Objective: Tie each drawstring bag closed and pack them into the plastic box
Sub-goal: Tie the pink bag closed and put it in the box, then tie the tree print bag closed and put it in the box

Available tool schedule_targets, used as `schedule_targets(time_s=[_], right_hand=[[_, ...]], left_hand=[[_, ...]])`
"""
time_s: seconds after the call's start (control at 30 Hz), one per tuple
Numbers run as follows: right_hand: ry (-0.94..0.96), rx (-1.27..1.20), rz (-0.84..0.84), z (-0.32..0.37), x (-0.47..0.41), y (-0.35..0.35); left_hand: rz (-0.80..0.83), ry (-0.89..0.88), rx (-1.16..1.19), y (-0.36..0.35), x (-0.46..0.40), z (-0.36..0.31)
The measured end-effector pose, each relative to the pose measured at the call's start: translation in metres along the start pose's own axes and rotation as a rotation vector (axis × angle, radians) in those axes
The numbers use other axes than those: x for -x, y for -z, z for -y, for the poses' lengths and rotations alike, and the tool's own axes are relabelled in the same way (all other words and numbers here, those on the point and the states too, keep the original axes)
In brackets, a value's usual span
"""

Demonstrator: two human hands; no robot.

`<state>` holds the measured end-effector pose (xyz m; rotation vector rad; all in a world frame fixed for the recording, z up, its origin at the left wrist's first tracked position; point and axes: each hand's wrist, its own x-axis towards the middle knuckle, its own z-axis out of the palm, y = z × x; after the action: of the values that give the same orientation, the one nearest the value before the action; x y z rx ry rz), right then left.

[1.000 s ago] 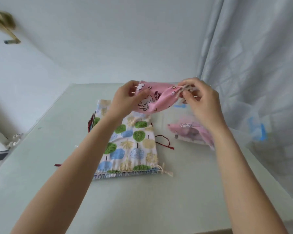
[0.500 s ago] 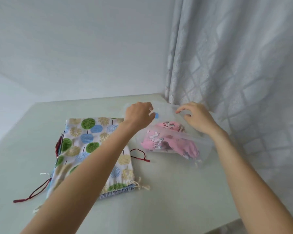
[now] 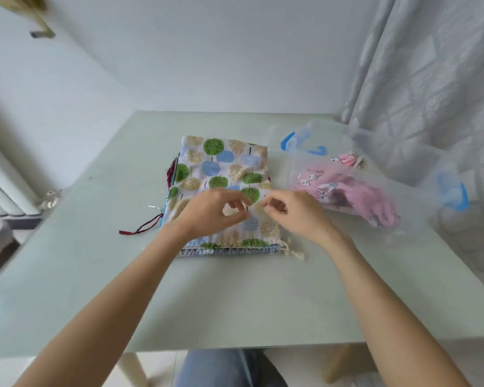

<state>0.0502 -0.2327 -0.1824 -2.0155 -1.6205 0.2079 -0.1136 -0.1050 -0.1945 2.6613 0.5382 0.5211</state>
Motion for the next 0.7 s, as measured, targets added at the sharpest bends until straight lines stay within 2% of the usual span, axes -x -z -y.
schedule_targets(time_s=[0.1,0.2,0.33,0.47,0.6,0.7], right_hand=[[0.017,0.018,0.098,0.001,0.014,-0.021],[-0.027,0.049,0.189,-0.007,0.029,-0.034],[-0.05,-0.147,0.03,-0.019,0.043,-0.04],[-0.119,-0.349,-0.045,-0.021,0.051,-0.034],[-0.106,-0.355,-0.092,-0.023,0.053,-0.028],[-0.137,-0.319,-0.061,-0.024,0.052,-0.027]], left_hand=[[0.083,0.047,-0.002,-0.009,0.031,0.014],[0.024,0.028,-0.015,-0.017,0.053,0.024],[-0.103,0.062,0.068,-0.022,0.068,0.03],[-0.132,0.091,0.095,-0.023,0.069,0.031],[-0.145,0.105,0.176,-0.02,0.073,0.032],[-0.182,0.12,0.089,-0.012,0.083,0.036]])
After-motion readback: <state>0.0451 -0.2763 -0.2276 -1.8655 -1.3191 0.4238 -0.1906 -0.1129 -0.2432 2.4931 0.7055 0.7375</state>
